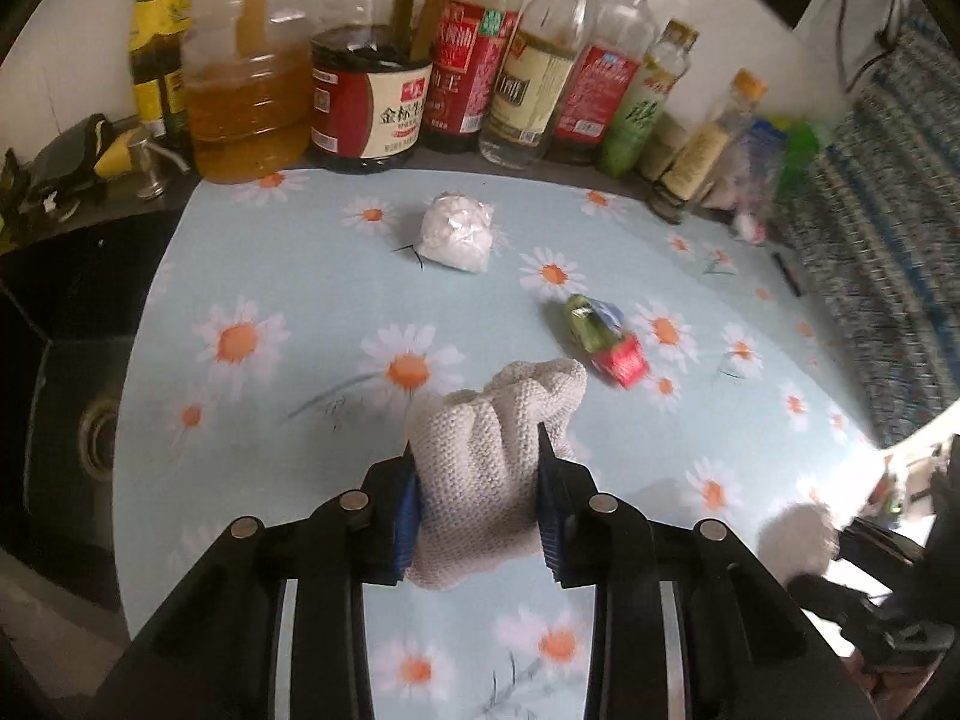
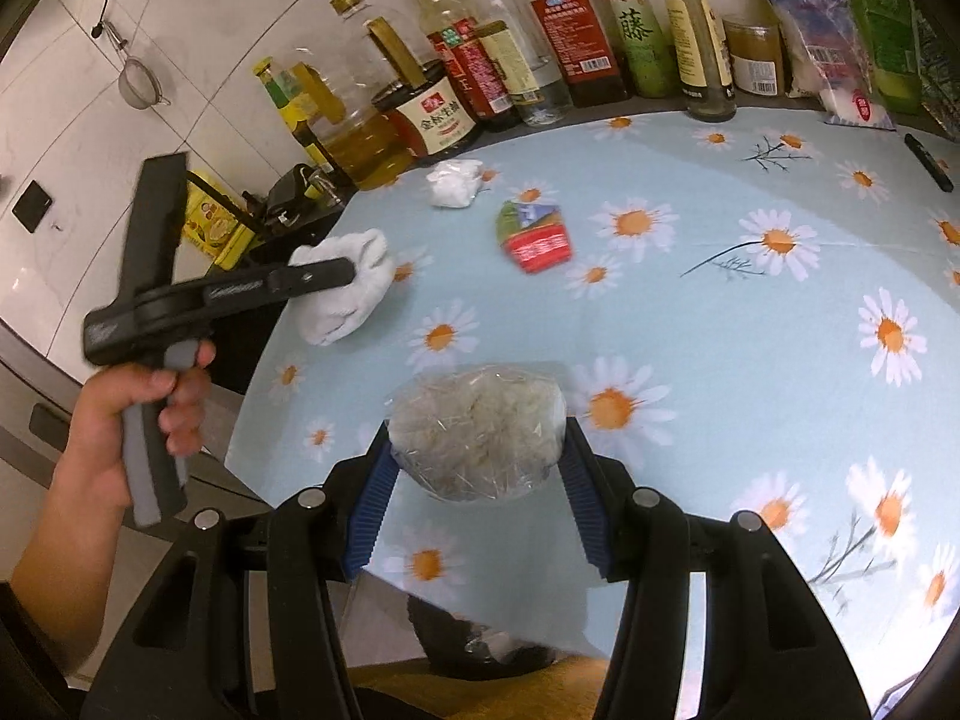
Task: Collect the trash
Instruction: 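Lift the towel and tissue bag off the table with both grippers, then lower the towel and tissue bag into the bin and open both grippers, then raise both grippers from the bin back toward the table, then close the right gripper on the red-and-green snack packet, then grasp the clear tissue bag with the left gripper while the right holds the packet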
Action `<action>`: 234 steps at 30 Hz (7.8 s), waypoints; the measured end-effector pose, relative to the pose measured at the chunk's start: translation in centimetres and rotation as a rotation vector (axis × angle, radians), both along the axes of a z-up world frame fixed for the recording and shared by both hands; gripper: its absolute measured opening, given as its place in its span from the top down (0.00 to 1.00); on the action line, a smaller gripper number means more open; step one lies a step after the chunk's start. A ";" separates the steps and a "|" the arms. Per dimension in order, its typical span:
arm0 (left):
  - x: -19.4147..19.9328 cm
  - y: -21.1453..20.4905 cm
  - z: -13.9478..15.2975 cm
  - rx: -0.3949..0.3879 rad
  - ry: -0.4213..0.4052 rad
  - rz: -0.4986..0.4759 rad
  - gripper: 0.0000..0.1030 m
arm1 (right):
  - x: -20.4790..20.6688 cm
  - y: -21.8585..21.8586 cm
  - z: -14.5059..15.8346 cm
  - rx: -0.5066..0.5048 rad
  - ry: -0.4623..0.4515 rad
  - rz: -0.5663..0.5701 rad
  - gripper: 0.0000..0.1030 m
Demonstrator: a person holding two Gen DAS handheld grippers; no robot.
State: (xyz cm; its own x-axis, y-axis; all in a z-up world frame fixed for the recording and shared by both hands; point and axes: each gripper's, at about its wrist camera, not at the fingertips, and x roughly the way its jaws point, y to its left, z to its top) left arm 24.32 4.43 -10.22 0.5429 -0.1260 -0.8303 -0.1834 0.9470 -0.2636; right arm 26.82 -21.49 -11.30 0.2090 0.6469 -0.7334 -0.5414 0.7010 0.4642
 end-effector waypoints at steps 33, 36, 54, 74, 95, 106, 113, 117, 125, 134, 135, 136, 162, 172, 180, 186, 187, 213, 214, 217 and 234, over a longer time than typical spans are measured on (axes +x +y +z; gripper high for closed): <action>-19.7 0.1 -3.5 -0.129 0.066 -0.209 0.70 | -15.0 4.4 -3.8 -0.049 0.139 -0.126 0.48; -20.5 -0.1 -5.1 -0.143 0.105 -0.212 0.70 | -16.0 4.3 -5.0 -0.065 0.169 -0.126 0.48; -23.1 -3.0 -15.0 -0.123 0.344 -0.248 0.70 | -17.8 2.9 -18.1 -0.136 0.469 -0.138 0.47; -21.9 -4.0 -20.1 -0.141 0.464 -0.234 0.62 | -17.0 2.6 -22.9 -0.160 0.582 -0.174 0.42; -21.2 -3.2 -17.6 -0.137 0.425 -0.232 0.52 | -16.4 1.9 -17.7 -0.118 0.478 -0.203 0.35; -21.6 -2.1 -13.1 -0.126 0.334 -0.246 0.52 | -17.7 1.5 -11.4 -0.073 0.338 -0.206 0.35; -21.0 -1.9 -9.8 -0.124 0.242 -0.274 0.52 | -17.7 2.1 -7.3 -0.078 0.222 -0.203 0.35; -20.4 -1.8 -7.1 -0.130 0.182 -0.284 0.50 | -16.8 2.4 -4.8 -0.077 0.161 -0.195 0.34; -19.3 -1.0 -2.7 -0.113 0.084 -0.283 0.40 | -12.7 2.3 0.4 -0.129 -0.007 -0.199 0.27; -17.1 -0.4 -0.4 -0.093 0.049 -0.194 0.34 | -6.4 2.5 3.2 -0.121 -0.092 -0.158 0.22; -16.9 -0.3 -0.1 -0.092 0.046 -0.184 0.34 | -5.5 2.6 3.3 -0.123 -0.091 -0.149 0.22; -16.5 -0.2 0.1 -0.090 0.044 -0.169 0.34 | -4.8 2.7 3.4 -0.120 -0.089 -0.140 0.22; -9.2 -0.9 1.8 -0.061 0.085 0.176 0.34 | 12.6 8.0 -2.7 -0.136 -0.032 0.114 0.22; -6.8 -1.2 2.7 -0.027 0.090 0.218 0.34 | 15.0 10.5 -4.5 -0.183 -0.050 0.189 0.24; -6.0 -1.3 3.1 -0.013 0.086 0.235 0.34 | 15.4 12.1 -5.9 -0.253 -0.064 0.212 0.40; -5.2 -1.5 2.8 -0.013 0.096 0.234 0.34 | 14.8 12.8 -6.0 -0.283 -0.105 0.226 0.52; -5.1 -1.5 2.8 -0.015 0.096 0.232 0.34 | 14.9 12.7 -6.0 -0.278 -0.099 0.226 0.52; 7.3 -0.9 3.4 0.026 0.057 0.157 0.19 | 11.6 3.6 -0.6 -0.072 -0.109 0.144 0.53; 8.3 -1.0 3.3 0.034 0.059 0.142 0.19 | 11.0 3.2 -0.1 -0.057 -0.121 0.145 0.53; 10.6 -1.0 2.7 0.067 0.070 0.117 0.19 | 10.2 2.2 0.5 -0.024 -0.117 0.149 0.53; 18.5 0.7 -4.8 0.174 0.228 0.067 0.31 | 9.6 -0.7 -1.1 -0.021 -0.058 0.132 0.52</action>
State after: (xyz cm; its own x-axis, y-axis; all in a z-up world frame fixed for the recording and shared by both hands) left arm 42.81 5.15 -15.01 0.3421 0.0590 -0.9378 -0.2829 0.9582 -0.0430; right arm 36.37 -22.21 -12.35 0.1661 0.6559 -0.7364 -0.6550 0.6316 0.4148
